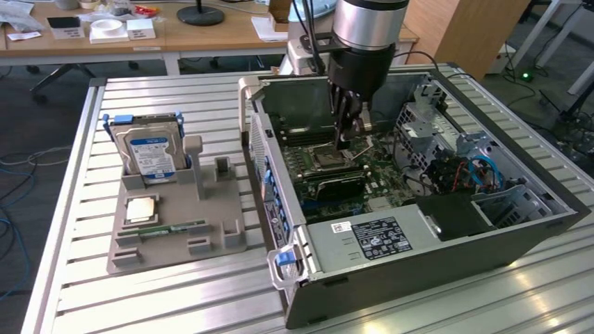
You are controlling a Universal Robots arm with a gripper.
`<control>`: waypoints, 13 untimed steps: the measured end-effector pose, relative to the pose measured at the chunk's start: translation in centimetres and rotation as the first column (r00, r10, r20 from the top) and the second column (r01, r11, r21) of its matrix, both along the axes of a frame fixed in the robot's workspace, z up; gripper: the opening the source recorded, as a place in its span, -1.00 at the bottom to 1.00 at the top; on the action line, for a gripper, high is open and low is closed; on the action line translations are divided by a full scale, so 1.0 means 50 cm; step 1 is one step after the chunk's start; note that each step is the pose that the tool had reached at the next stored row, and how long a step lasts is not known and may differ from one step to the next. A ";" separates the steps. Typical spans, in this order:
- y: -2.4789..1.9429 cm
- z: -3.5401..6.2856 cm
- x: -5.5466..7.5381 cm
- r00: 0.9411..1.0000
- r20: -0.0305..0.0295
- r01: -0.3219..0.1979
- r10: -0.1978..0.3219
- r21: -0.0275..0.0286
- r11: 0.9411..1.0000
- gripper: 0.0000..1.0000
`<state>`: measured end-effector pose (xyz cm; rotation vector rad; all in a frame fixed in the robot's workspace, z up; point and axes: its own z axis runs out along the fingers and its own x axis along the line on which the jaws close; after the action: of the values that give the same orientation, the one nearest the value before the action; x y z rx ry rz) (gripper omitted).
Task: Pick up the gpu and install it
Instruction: 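Press down on the gpu until it lock into place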
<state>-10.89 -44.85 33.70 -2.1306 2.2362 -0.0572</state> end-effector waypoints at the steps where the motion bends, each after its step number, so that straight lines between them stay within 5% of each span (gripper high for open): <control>1: 0.0031 0.000 0.001 1.000 0.000 0.001 -0.001 0.000 1.000 -0.79; 4: 0.0101 0.000 0.004 1.000 -0.001 0.004 -0.004 0.000 1.000 -0.79; 13: 0.0104 -0.001 0.004 1.000 -0.003 0.004 -0.004 0.000 1.000 -0.79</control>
<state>-10.68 -44.33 33.66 -2.1270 2.2422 -0.0547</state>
